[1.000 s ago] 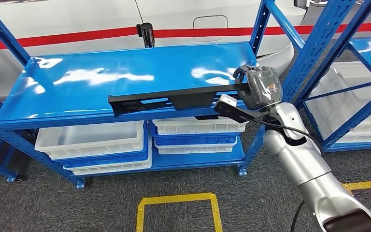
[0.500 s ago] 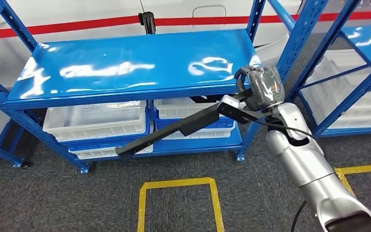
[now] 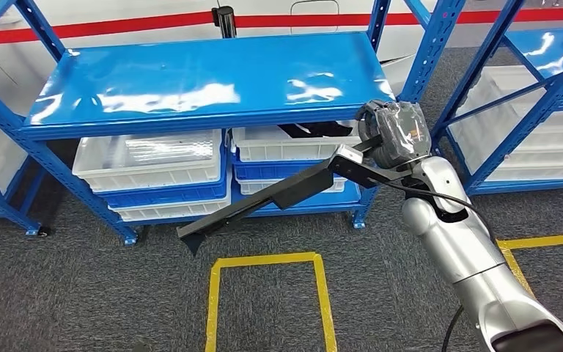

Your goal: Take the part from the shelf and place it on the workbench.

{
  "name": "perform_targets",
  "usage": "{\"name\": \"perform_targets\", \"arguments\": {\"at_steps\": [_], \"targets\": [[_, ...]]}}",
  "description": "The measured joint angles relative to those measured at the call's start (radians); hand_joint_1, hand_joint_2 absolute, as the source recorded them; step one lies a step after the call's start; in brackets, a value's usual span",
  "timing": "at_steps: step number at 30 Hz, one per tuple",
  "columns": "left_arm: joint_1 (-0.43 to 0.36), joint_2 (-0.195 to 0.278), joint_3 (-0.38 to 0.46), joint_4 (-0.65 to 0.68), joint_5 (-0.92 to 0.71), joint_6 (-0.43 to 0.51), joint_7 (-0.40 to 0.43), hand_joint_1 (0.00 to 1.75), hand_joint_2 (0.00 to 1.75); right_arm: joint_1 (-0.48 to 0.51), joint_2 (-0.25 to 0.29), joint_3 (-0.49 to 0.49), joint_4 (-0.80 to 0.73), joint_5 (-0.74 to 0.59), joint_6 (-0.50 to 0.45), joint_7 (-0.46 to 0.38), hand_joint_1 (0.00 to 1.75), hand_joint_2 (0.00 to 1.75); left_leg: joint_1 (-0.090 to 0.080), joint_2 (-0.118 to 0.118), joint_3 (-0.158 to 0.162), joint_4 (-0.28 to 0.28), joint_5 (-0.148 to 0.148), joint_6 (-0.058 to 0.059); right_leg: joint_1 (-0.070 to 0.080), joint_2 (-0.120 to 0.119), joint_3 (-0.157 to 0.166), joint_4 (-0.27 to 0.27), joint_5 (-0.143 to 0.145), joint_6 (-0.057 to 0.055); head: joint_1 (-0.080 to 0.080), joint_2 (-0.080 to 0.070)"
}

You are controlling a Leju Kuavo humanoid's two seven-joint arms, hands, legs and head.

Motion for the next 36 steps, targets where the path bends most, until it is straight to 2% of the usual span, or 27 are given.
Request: {"name": "perform_targets", "arguments": {"at_steps": [2, 3, 4, 6, 7, 8, 9, 10, 11, 12, 13, 14, 15, 17, 18, 19, 21, 22, 23, 24, 25, 27, 29, 31, 33, 34, 36], "targets": [[0.000, 0.001, 0.000, 0.000, 0.001, 0.001, 0.000, 0.00, 1.75, 0.000, 0.000, -0.001, -0.001, -0.001, 0.000, 0.000, 1.75, 1.75, -0.004, 0.004, -0.010, -0.015, 0.032, 0.014, 0.000, 0.000, -0.003, -0.010, 0.013, 0.012, -0.003, 0.000], [-0.001, 0.000, 0.000, 0.000, 0.001, 0.001, 0.000, 0.00, 1.75, -0.001, -0.002, -0.001, -0.001, -0.002, 0.000, 0.000, 1.75, 1.75, -0.004, 0.007, -0.017, -0.027, 0.050, 0.021, 0.003, 0.001, -0.014, 0.000, -0.003, 0.010, -0.003, 0.000], [-0.002, -0.001, 0.000, 0.000, 0.001, 0.002, 0.000, 0.00, 1.75, -0.001, -0.003, -0.002, -0.001, -0.002, 0.000, 0.000, 1.75, 1.75, -0.002, 0.010, -0.028, -0.037, 0.070, 0.027, 0.005, 0.002, -0.029, 0.028, -0.035, 0.002, -0.001, 0.000], [-0.003, -0.003, 0.000, -0.001, 0.001, 0.002, 0.000, 0.00, 1.75, -0.002, -0.006, -0.002, -0.001, -0.003, 0.000, 0.000, 1.75, 1.75, -0.002, 0.013, -0.059, -0.041, 0.099, 0.033, 0.004, 0.002, -0.066, 0.145, -0.133, -0.019, 0.001, 0.000], [-0.003, -0.003, 0.000, -0.001, 0.001, 0.002, 0.000, 0.00, 1.75, -0.001, -0.006, -0.002, -0.001, -0.003, 0.000, 0.000, 1.75, 1.75, -0.003, 0.013, -0.077, -0.040, 0.112, 0.032, 0.004, 0.002, -0.077, 0.211, -0.165, -0.021, 0.001, 0.000], [-0.003, -0.004, 0.000, -0.001, 0.001, 0.002, 0.000, 0.00, 1.75, 0.001, -0.006, -0.002, -0.001, -0.003, 0.000, 0.000, 1.75, 1.75, -0.003, 0.013, -0.098, -0.038, 0.127, 0.030, 0.004, 0.002, -0.079, 0.264, -0.174, -0.015, 0.001, 0.000], [-0.003, -0.004, 0.000, -0.001, 0.001, 0.001, 0.000, 0.00, 1.75, 0.002, -0.006, -0.002, -0.001, -0.003, 0.000, 0.000, 1.75, 1.75, -0.004, 0.013, -0.118, -0.037, 0.142, 0.028, 0.004, 0.002, -0.070, 0.290, -0.159, -0.003, 0.002, 0.000], [-0.003, -0.005, 0.000, -0.001, 0.001, 0.001, 0.000, 0.00, 1.75, 0.003, -0.006, -0.002, -0.001, -0.003, 0.000, 0.000, 1.75, 1.75, -0.003, 0.013, -0.140, -0.034, 0.156, 0.025, 0.004, 0.002, -0.044, 0.284, -0.132, 0.010, 0.002, 0.000], [-0.003, -0.006, 0.000, -0.001, 0.001, 0.001, 0.000, 0.00, 1.75, 0.003, -0.006, -0.002, -0.001, -0.003, 0.000, 0.000, 1.75, 1.75, -0.003, 0.013, -0.159, -0.029, 0.168, 0.021, 0.003, 0.002, -0.002, 0.244, -0.108, 0.020, 0.002, 0.000], [-0.003, -0.006, 0.000, -0.001, 0.001, 0.000, 0.000, 0.00, 1.75, 0.003, -0.005, -0.002, -0.001, -0.003, 0.000, 0.000, 1.75, 1.75, -0.005, 0.013, -0.177, -0.023, 0.179, 0.015, 0.004, 0.002, 0.059, 0.169, -0.110, 0.022, 0.003, 0.000], [-0.003, -0.006, 0.000, -0.001, 0.001, 0.000, 0.000, 0.00, 1.75, 0.003, -0.003, -0.002, -0.002, -0.003, -0.001, 0.000, 1.75, 1.75, -0.006, 0.013, -0.190, -0.017, 0.188, 0.010, 0.007, 0.003, 0.113, 0.088, -0.127, 0.018, 0.002, 0.000], [-0.003, -0.005, 0.000, -0.001, 0.001, 0.000, 0.000, 0.00, 1.75, 0.004, -0.001, -0.003, -0.004, -0.003, -0.001, 0.000, 1.75, 1.75, -0.008, 0.013, -0.198, -0.015, 0.199, 0.006, 0.010, 0.004, 0.150, 0.026, -0.147, 0.012, 0.000, 0.000], [-0.002, -0.005, 0.000, -0.001, 0.002, 0.000, 0.001, 0.00, 1.75, 0.006, 0.000, -0.003, -0.005, -0.003, -0.002, 0.000, 1.75, 1.75, -0.009, 0.012, -0.204, -0.016, 0.211, 0.003, 0.014, 0.005, 0.170, -0.014, -0.163, 0.007, -0.002, 0.000], [0.002, -0.004, 0.000, 0.000, 0.002, 0.000, 0.001, 0.00, 1.75, 0.012, 0.002, -0.003, -0.005, -0.003, -0.003, 0.000, 1.75, 1.75, -0.005, 0.011, -0.211, -0.023, 0.228, -0.004, 0.008, 0.005, 0.158, -0.020, -0.151, -0.002, -0.005, 0.000], [0.004, -0.003, 0.000, 0.000, 0.002, 0.000, 0.001, 0.00, 1.75, 0.014, 0.003, -0.002, -0.004, -0.002, -0.004, 0.000, 1.75, 1.75, -0.002, 0.010, -0.219, -0.012, 0.210, -0.010, 0.005, 0.004, 0.151, -0.019, -0.140, -0.011, -0.007, 0.000], [0.007, -0.003, 0.000, 0.001, 0.003, 0.001, 0.002, 0.00, 1.75, 0.017, 0.004, -0.002, -0.004, -0.002, -0.004, 0.000, 1.75, 1.75, 0.000, 0.008, -0.230, 0.018, 0.175, -0.016, 0.001, 0.003, 0.142, -0.020, -0.129, -0.021, -0.009, 0.000], [0.008, -0.003, 0.000, 0.001, 0.003, 0.001, 0.003, 0.00, 1.75, 0.019, 0.007, -0.002, -0.004, -0.001, -0.004, 0.000, 1.75, 1.75, 0.006, 0.006, -0.258, 0.142, 0.072, -0.029, 0.000, 0.002, 0.126, -0.017, -0.112, -0.034, -0.014, 0.000], [0.008, -0.003, 0.000, 0.001, 0.003, 0.001, 0.003, 0.00, 1.75, 0.020, 0.009, -0.002, -0.004, -0.001, -0.004, 0.000, 1.75, 1.75, 0.008, 0.006, -0.271, 0.214, 0.033, -0.033, 0.002, 0.002, 0.118, -0.014, -0.107, -0.034, -0.014, 0.000], [0.008, -0.003, 0.000, 0.001, 0.003, 0.001, 0.003, 0.00, 1.75, 0.021, 0.010, -0.002, -0.004, -0.001, -0.004, 0.000, 1.75, 1.75, 0.010, 0.006, -0.275, 0.267, 0.012, -0.035, 0.002, 0.001, 0.110, -0.011, -0.103, -0.033, -0.014, 0.000], [0.008, -0.003, 0.000, 0.001, 0.003, 0.001, 0.004, 0.00, 1.75, 0.022, 0.011, -0.002, -0.004, -0.001, -0.003, 0.000, 1.75, 1.75, 0.012, 0.006, -0.263, 0.285, 0.009, -0.036, 0.003, 0.002, 0.101, -0.006, -0.099, -0.031, -0.014, 0.000], [0.008, -0.004, 0.000, 0.001, 0.003, 0.001, 0.004, 0.00, 1.75, 0.023, 0.012, -0.002, -0.004, 0.000, -0.003, 0.000, 1.75, 1.75, 0.012, 0.006, -0.232, 0.262, 0.021, -0.033, 0.003, 0.002, 0.094, -0.001, -0.097, -0.028, -0.015, 0.000], [0.007, -0.002, 0.000, 0.001, 0.003, 0.001, 0.005, 0.00, 1.75, 0.023, 0.014, -0.002, -0.004, 0.000, -0.003, 0.000, 1.75, 1.75, 0.010, 0.000, -0.135, 0.137, 0.051, -0.019, 0.004, 0.003, 0.083, 0.005, -0.093, -0.023, -0.014, 0.000], [0.005, 0.001, -0.001, 0.001, 0.003, 0.002, 0.005, 0.00, 1.75, 0.021, 0.015, -0.003, -0.004, 0.002, -0.003, 0.000, 1.75, 1.75, 0.003, -0.009, -0.073, 0.038, 0.057, -0.002, 0.003, 0.003, 0.076, 0.008, -0.085, -0.011, -0.014, 0.000], [0.004, 0.004, -0.001, 0.001, 0.003, 0.005, 0.005, 0.00, 1.75, 0.020, 0.017, -0.002, -0.003, 0.003, -0.002, 0.000, 1.75, 1.75, -0.007, -0.012, -0.068, 0.015, 0.061, 0.009, -0.002, 0.003, 0.067, 0.006, -0.071, 0.010, -0.015, 0.000], [0.002, 0.004, -0.001, 0.001, 0.003, 0.007, 0.006, 0.00, 1.75, 0.022, 0.017, -0.004, -0.003, 0.003, -0.002, 0.000, 1.75, 1.75, -0.005, -0.006, -0.067, -0.014, 0.087, 0.023, -0.002, 0.004, 0.054, 0.008, -0.075, 0.022, -0.015, 0.000], [0.001, 0.003, -0.001, 0.000, 0.003, 0.007, 0.006, 0.00, 1.75, 0.021, 0.016, -0.005, -0.003, 0.003, -0.002, 0.000, 1.75, 1.75, -0.003, -0.003, -0.068, -0.029, 0.102, 0.030, 0.000, 0.004, 0.042, 0.026, -0.094, 0.022, -0.012, 0.000], [-0.002, 0.001, -0.001, 0.000, 0.002, 0.007, 0.006, 0.00, 1.75, 0.019, 0.014, -0.006, -0.003, 0.004, -0.002, -0.001, 1.75, 1.75, -0.001, 0.001, -0.081, -0.044, 0.124, 0.036, 0.002, 0.004, 0.001, 0.129, -0.165, 0.012, -0.008, 0.000]]}}
